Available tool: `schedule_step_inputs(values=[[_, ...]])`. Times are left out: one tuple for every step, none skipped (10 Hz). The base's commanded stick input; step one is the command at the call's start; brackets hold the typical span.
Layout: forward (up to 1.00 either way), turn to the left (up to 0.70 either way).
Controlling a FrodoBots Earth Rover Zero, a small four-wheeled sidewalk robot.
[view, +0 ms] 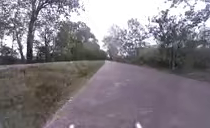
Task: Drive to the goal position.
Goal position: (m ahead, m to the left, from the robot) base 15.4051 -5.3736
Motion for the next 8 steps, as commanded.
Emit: schedule_step_inputs(values=[[1.00,0.00],[1.00,0.00],[1.00,0.00],[1.00,0.00],[1.00,0.00],[1.00,0.00],[1.00,0.00],[1.00,0.00]])
